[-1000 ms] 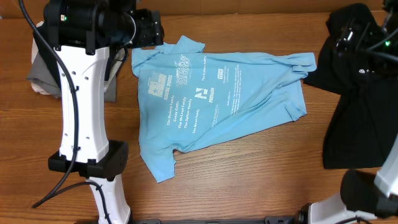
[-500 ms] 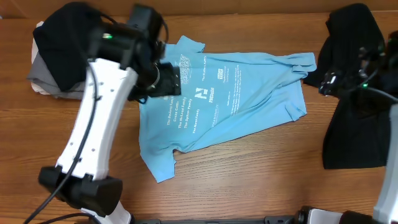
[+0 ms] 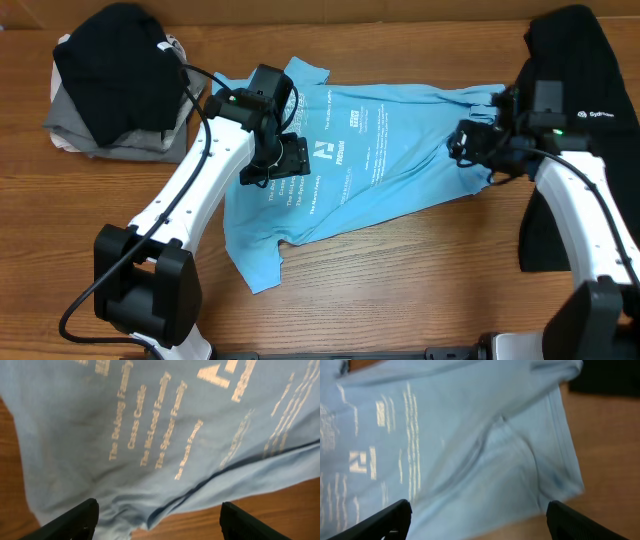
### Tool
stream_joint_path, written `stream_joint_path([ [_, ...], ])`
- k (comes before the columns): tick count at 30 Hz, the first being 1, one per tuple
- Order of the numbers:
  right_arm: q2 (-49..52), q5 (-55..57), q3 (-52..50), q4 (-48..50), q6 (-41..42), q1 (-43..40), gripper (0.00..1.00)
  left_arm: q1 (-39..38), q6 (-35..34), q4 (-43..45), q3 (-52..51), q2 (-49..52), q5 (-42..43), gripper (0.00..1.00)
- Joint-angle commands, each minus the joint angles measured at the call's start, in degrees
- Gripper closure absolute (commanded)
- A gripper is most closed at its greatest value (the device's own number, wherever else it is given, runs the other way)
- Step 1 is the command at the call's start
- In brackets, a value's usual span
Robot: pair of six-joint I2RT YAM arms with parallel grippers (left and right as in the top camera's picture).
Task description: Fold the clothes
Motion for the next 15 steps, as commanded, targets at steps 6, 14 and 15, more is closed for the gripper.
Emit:
stream_joint_path([
  [6,9.97,7.30,-0.26,11.43,0.74,1.64,0.30,-0.11,-1.20,4.31,-1.03,-0.04,-1.42,0.17],
  [14,16.09,7.67,-0.26,19.06,0.48,1.64,0.38,-0.04,-1.05,5.20,-1.03,-0.02,-3.21,0.16],
  [15,16.55,7.69,-0.26,19.45,0.48,1.64,0.39,-0.04,-1.05,5.20,-1.03,-0.02,-3.21,0.16],
])
